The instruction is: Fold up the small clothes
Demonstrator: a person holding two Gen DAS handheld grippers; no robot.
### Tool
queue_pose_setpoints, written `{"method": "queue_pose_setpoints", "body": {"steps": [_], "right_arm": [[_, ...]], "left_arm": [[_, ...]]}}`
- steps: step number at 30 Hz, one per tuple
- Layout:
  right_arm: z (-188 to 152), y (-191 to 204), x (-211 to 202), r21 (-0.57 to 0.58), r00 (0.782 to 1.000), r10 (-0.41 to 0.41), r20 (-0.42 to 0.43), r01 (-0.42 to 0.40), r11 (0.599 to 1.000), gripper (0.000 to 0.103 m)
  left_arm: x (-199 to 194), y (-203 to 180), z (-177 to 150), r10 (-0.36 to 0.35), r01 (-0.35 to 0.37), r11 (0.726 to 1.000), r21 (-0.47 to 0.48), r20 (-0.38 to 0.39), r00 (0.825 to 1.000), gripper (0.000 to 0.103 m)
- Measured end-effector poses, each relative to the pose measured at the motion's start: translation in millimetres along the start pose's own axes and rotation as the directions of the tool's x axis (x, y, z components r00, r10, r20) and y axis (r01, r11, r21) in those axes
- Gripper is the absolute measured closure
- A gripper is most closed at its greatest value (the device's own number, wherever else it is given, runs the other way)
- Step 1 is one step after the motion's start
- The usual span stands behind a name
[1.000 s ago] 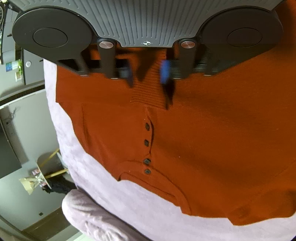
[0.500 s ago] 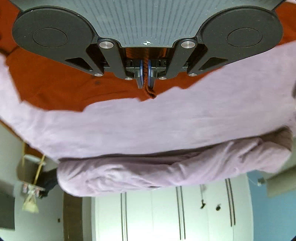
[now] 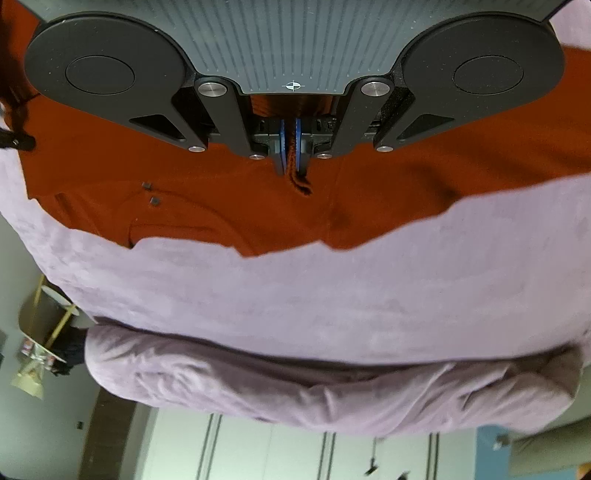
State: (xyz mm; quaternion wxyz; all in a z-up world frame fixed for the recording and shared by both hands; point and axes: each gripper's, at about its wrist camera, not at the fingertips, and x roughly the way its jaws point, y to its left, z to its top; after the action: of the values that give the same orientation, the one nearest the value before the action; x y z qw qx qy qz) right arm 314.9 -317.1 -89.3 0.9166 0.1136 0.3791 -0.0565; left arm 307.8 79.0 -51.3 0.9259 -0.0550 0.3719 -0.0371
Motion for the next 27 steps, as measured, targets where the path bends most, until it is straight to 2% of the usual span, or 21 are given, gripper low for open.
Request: {"method": "queue_pose_setpoints", "body": {"steps": [2,3,5,7,9,11,13,15,17,18,19,20,21,23,24,25,27], "right_arm": [[4.6,2.1,9.1,-0.005,1.0,0.008,-0.003,-0.008,1.0,0.082],[7.4,4.8,10.5,-0.015,1.0,0.009,0.003,-0.009,1.0,0.096],[12.3,15.1,6.7,-0.066,0.998,-0.019,0.065,0.023,0.998,0.096],[11.7,18.7,0.3,-0.091,0.987,-0.065,0.148,0.079,0.993,0.096],[7.5,22.0,4.5,-0.12,0.973,-0.136,0.187,0.16,0.98,0.096],[-0.6,23.4,16.1,-0.157,0.964,-0.209,0.161,0.235,0.959,0.097],[-3.2,21.8,16.3,-0.165,0.961,-0.225,0.161,0.251,0.954,0.097],[-3.3,16.1,0.3,-0.111,0.962,-0.19,0.196,0.214,0.97,0.096],[-5.9,18.8,-13.3,-0.093,0.97,-0.09,0.227,0.113,0.989,0.095],[-6.9,25.0,-15.3,-0.115,0.974,-0.026,0.225,0.053,0.992,0.095],[-8.8,33.2,-15.8,-0.151,0.977,0.036,0.21,-0.004,0.988,0.095],[-12.6,45.4,-11.8,-0.198,0.979,0.082,0.187,-0.044,0.979,0.095],[-16.6,55.8,-6.5,-0.24,0.981,0.103,0.165,-0.061,0.969,0.095],[-25.8,72.3,7.3,-0.324,0.986,0.103,0.132,-0.055,0.944,0.095],[-29.8,76.5,15.2,-0.358,0.991,0.053,0.123,-0.006,0.934,0.095],[-32.5,75.7,20.9,-0.376,0.991,-0.007,0.136,0.058,0.925,0.095],[-31.2,57.3,21.5,-0.341,0.979,-0.077,0.189,0.139,0.93,0.098]], "left_arm": [[-2.6,-4.9,4.6,0.004,-0.006,1.0,0.027,0.045,0.999,0.097],[-3.6,-7.7,7.8,0.009,-0.011,0.999,0.034,0.068,0.998,0.097],[-7.6,-11.3,10.9,0.015,-0.02,0.999,0.04,0.117,0.993,0.097],[-1.8,-15.7,8.1,0.048,-0.058,0.996,0.072,0.133,0.99,0.097],[15.2,-18.9,0.7,0.119,-0.128,0.985,0.116,0.081,0.99,0.095],[29.0,-15.5,-5.3,0.198,-0.196,0.972,0.127,0.001,0.98,0.095],[26.5,-7.9,-8.2,0.256,-0.252,0.962,0.105,-0.027,0.966,0.094],[10.1,-5.5,-10.0,0.235,-0.236,0.97,0.066,0.014,0.972,0.089],[-4.2,-11.6,-11.5,0.128,-0.129,0.992,0.013,0.037,0.991,0.079],[-5.9,-17.5,-12.6,0.065,-0.065,0.998,0.0,0.029,0.997,0.069],[-3.9,-25.8,-13.6,0.007,-0.007,1.0,0.002,0.012,1.0,0.065],[2.8,-35.1,-15.4,-0.033,0.033,0.999,0.024,-0.015,0.999,0.063],[11.0,-41.9,-17.6,-0.041,0.043,0.998,0.054,-0.043,0.998,0.062],[32.8,-48.9,-22.6,0.028,-0.017,0.995,0.1,-0.112,0.993,0.063],[39.9,-46.9,-23.6,0.054,-0.041,0.994,0.106,-0.125,0.991,0.061],[39.9,-42.8,-24.5,0.044,-0.034,0.994,0.099,-0.103,0.994,0.061],[40.8,-36.4,-23.4,0.074,-0.066,0.994,0.091,-0.091,0.993,0.06]]}}
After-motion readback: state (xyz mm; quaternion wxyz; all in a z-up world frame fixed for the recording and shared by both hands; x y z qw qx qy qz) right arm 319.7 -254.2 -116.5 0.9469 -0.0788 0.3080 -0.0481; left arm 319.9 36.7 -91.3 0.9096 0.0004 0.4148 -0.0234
